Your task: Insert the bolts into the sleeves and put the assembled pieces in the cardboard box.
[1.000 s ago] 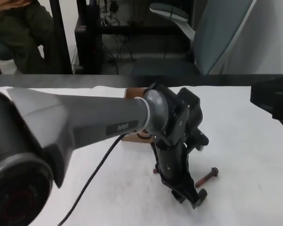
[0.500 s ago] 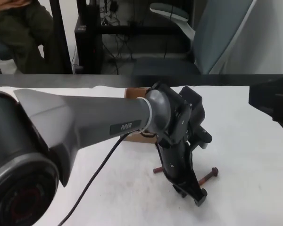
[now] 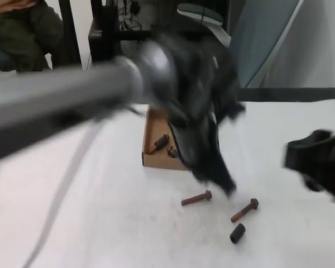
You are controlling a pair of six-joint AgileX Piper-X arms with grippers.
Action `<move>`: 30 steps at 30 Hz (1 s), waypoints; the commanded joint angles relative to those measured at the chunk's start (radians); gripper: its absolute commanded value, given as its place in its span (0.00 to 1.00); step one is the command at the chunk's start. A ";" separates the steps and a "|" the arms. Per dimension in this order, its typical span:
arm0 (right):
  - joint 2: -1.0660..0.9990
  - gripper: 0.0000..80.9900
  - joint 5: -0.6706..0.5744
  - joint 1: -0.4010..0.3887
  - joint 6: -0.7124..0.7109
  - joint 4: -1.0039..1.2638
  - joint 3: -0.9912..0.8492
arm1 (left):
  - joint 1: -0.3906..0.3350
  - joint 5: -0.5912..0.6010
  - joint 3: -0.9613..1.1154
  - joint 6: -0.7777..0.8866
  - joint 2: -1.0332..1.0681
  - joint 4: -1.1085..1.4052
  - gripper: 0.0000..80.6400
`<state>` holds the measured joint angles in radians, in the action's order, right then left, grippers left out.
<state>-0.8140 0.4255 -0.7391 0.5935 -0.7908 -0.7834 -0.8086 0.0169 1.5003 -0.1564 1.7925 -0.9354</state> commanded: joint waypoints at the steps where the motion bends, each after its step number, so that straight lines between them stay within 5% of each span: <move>1: -0.133 0.51 0.020 0.001 0.057 0.131 0.023 | 0.050 -0.085 -0.054 0.023 -0.210 0.000 0.02; 6: -0.372 0.50 0.019 0.001 0.316 0.167 -0.046 | 0.137 -0.109 -0.172 0.057 -0.475 0.001 0.02; 13: -0.656 0.33 -0.042 0.025 0.609 0.115 -0.206 | 0.193 -0.129 -0.231 0.089 -0.780 -0.011 0.02; 16: -0.707 0.41 -0.017 0.024 0.588 0.100 -0.256 | 0.192 -0.129 -0.231 0.089 -0.879 -0.011 0.02; 20: -0.712 0.63 0.029 0.024 0.692 -0.039 -0.274 | 0.192 -0.155 -0.231 0.089 -0.977 -0.039 0.02; 30: -0.762 0.63 -0.079 0.132 0.843 -0.148 -0.270 | 0.192 -0.173 -0.228 0.089 -1.081 -0.123 0.02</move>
<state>-1.5603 0.3666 -0.6413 1.4163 -0.9265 -1.0488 -0.6195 -0.1438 1.2700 -0.0742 0.7310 -1.0452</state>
